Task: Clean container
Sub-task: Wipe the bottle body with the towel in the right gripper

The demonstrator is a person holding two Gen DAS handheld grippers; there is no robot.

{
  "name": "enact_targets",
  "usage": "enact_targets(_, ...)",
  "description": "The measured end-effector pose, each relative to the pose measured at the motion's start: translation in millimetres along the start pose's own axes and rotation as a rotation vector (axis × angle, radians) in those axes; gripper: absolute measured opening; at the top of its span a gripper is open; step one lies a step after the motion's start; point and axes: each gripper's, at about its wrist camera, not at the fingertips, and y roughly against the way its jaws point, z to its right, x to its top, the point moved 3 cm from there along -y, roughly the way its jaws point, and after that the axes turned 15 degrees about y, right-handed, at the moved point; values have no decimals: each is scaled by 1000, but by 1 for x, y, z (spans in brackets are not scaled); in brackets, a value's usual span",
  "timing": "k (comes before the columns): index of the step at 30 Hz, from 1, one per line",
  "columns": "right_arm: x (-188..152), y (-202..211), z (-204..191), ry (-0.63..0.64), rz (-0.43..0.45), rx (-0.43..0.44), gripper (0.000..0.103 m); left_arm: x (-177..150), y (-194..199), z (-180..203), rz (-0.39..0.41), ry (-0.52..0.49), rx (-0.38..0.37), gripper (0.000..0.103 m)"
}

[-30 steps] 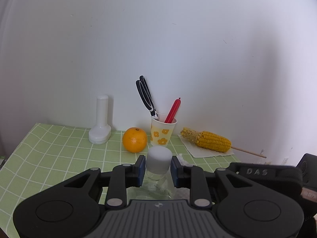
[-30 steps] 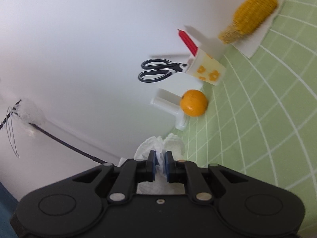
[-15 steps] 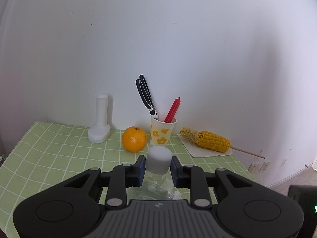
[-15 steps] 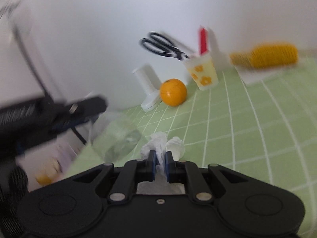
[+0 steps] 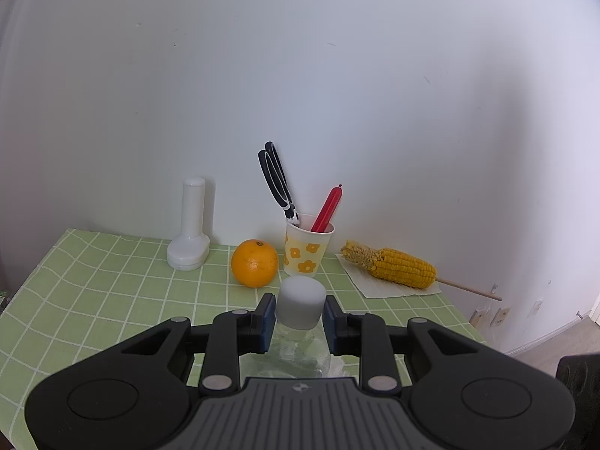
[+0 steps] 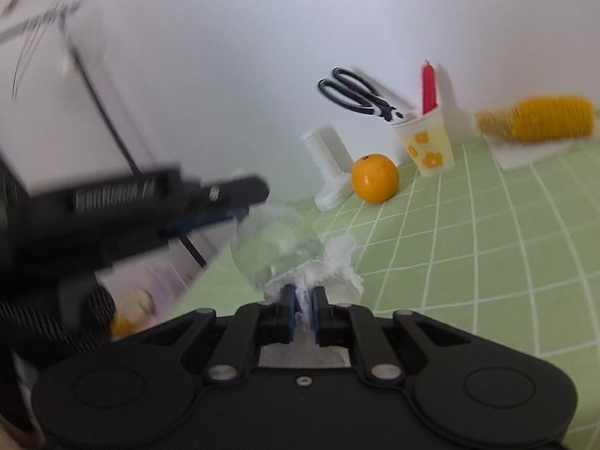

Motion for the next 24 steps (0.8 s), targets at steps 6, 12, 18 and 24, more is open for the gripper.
enact_targets(6,6,6,21,-333,88,197,9,0,1,0,-3,-7,-1,29)
enact_targets(12,-15,-6,35,-594,79,328,9,1,0,-2,-2,4,5,29)
enact_targets(18,-31,-22,44,-646,-3,307,9,1,0,-3,0,5,11,29)
enact_targets(24,-44,-33,49,-625,-102,199,9,1,0,-4,-2,13,12,28)
